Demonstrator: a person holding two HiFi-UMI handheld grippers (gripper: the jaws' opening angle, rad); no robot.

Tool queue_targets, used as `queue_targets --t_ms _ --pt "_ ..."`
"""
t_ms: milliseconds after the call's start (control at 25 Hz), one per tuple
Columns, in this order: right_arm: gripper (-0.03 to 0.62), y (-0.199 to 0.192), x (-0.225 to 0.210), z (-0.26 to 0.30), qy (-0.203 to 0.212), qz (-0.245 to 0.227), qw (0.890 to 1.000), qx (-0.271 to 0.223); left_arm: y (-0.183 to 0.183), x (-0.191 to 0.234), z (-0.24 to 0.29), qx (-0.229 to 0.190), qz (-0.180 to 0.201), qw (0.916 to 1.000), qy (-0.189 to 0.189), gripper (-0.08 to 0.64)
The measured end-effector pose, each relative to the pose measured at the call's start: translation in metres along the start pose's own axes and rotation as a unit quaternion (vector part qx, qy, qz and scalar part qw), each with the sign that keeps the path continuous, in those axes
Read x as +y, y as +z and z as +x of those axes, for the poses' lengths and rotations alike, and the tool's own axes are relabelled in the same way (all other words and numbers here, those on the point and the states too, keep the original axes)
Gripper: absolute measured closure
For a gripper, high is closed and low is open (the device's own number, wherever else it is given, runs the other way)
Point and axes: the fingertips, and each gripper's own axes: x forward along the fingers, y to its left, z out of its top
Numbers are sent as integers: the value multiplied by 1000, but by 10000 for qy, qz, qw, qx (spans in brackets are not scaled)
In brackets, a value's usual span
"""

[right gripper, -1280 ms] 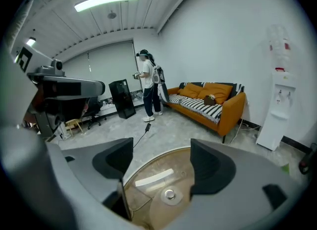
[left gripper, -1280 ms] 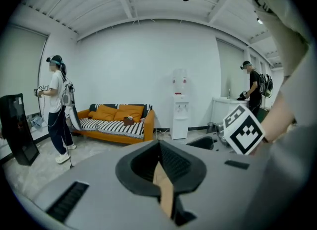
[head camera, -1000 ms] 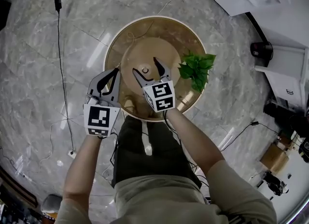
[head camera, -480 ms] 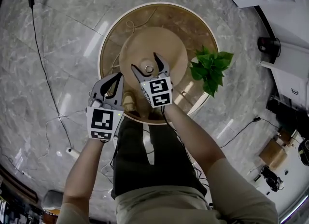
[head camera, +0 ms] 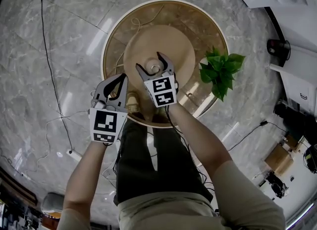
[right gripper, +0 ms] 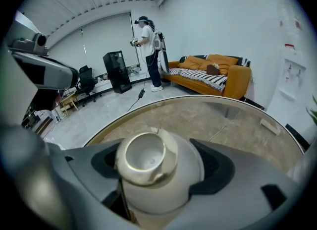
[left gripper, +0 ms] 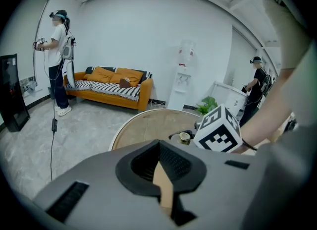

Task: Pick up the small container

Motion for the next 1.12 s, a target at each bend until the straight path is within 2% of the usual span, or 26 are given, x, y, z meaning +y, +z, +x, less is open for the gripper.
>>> queue_targets --t_ms 200,400,640,800,1120 --pt "258 4 1 -14 66 -42 9999 131 14 -4 -13 -23 -28 10000 29 554" --pt "256 52 2 -60 15 57 10000 -57 53 -7 -41 -179 -77 9998 106 554" --pt "256 121 7 -154 -20 133 9996 -255 120 -17 -90 -506 -15 9985 192 554" --pt "256 165 8 -225 -45 117 9992 -385 172 -30 -123 -731 166 9970 168 554" --pt "256 214 18 -359 3 30 9990 -440 241 -82 -196 -961 465 9943 17 554"
